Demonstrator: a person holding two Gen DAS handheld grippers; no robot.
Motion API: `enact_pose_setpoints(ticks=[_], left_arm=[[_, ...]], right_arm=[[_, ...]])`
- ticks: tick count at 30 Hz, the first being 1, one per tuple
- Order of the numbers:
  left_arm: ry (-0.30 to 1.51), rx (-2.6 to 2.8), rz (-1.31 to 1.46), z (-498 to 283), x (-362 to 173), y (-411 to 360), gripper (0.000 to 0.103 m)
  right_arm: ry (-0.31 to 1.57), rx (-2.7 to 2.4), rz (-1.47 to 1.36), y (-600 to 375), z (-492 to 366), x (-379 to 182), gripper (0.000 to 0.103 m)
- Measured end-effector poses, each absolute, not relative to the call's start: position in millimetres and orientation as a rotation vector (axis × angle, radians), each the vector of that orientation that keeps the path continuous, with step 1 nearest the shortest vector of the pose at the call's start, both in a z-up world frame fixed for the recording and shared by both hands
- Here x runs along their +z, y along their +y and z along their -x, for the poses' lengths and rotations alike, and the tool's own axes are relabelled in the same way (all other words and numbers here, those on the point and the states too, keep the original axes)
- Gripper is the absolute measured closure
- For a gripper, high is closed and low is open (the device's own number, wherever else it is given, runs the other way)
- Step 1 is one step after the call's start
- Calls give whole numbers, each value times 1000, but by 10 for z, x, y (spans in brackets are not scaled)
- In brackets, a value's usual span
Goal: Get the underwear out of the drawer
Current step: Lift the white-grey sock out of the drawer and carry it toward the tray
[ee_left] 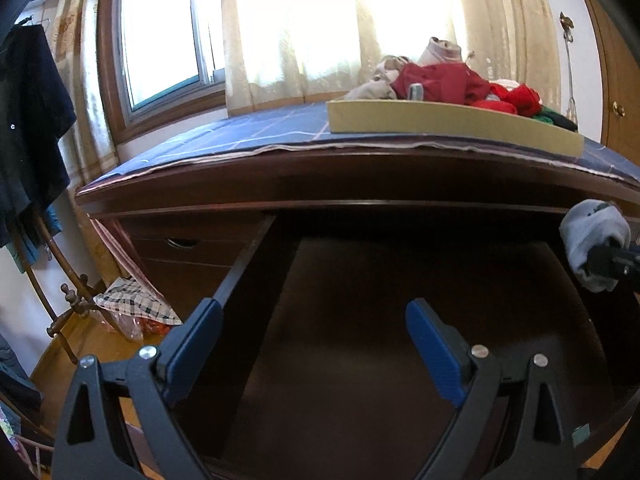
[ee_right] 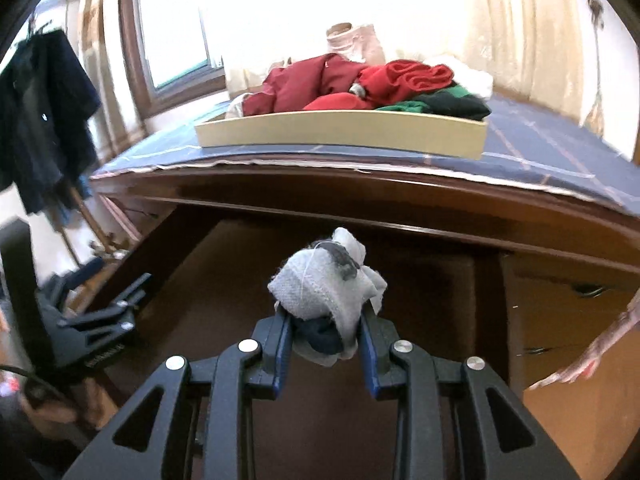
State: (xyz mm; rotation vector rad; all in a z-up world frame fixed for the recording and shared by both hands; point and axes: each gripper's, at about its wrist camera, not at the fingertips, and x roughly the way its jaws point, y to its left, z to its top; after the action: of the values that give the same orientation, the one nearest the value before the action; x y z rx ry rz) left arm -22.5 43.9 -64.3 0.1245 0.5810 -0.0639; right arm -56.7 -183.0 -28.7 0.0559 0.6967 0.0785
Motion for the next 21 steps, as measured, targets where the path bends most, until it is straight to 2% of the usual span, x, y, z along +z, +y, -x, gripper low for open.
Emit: enact_pose_setpoints(ticks=[21], left_arm=[[618, -98, -171, 217, -705, 195, 8]], right_arm=[[659, -43, -139, -1991, 924, -487, 71]])
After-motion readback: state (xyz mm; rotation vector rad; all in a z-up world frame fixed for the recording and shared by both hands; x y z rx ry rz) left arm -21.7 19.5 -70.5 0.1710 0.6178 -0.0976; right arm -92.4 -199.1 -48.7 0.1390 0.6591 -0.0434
